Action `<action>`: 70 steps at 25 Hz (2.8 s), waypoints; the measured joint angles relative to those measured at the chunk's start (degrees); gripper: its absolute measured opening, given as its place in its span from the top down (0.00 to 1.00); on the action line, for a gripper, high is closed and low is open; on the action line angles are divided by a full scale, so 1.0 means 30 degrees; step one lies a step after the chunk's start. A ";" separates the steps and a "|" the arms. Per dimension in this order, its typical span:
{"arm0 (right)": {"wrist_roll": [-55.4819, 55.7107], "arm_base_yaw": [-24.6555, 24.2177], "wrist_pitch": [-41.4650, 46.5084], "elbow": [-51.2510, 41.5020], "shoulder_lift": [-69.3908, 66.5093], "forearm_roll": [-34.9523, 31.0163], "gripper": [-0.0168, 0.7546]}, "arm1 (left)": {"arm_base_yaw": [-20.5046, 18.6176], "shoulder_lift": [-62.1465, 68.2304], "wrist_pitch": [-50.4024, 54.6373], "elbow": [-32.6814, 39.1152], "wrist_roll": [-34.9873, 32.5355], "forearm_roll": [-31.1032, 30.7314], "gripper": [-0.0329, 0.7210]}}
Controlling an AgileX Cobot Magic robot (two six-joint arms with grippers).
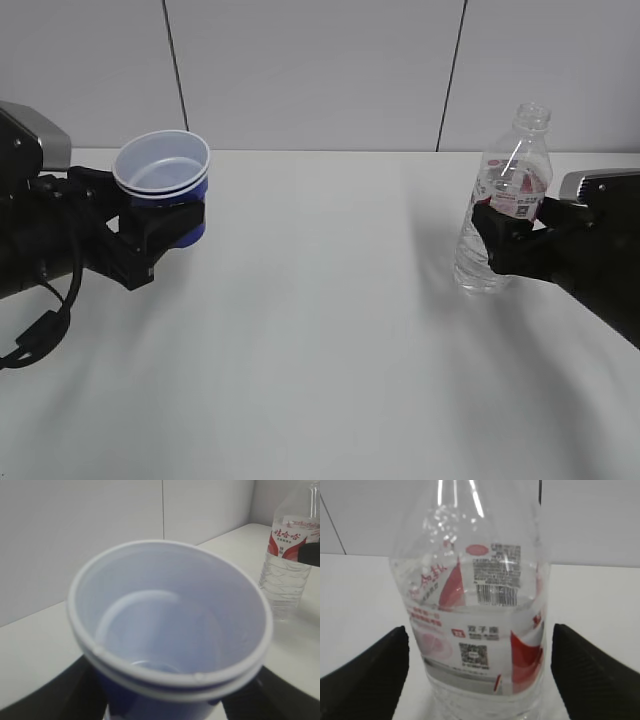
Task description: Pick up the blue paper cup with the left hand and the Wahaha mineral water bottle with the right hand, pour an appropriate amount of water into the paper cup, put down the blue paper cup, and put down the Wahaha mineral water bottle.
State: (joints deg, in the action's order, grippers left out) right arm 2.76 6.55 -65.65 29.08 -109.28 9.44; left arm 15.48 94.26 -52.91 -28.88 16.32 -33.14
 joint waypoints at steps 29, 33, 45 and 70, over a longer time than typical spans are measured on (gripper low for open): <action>0.0000 0.0000 -0.0037 0.1984 -0.2166 0.0125 0.14 | 0.0000 0.0000 0.0000 0.0000 0.0000 0.0000 0.32; 0.0000 0.0000 -0.0037 0.2162 -0.2345 0.0125 0.14 | 0.0000 0.0000 0.0000 0.0000 0.0000 0.0000 0.32; 0.0000 0.0000 -0.0072 0.2598 -0.2889 0.0087 0.16 | 0.0000 0.0000 0.0000 0.0000 0.0000 0.0000 0.32; 0.0000 0.0000 -0.0236 0.3326 -0.3411 0.0051 0.20 | 0.0000 0.0000 0.0000 0.0000 0.0000 0.0000 0.32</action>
State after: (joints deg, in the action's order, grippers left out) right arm 2.76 6.55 -66.35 39.06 -119.52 9.60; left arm 15.48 94.26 -52.91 -28.88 16.32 -33.14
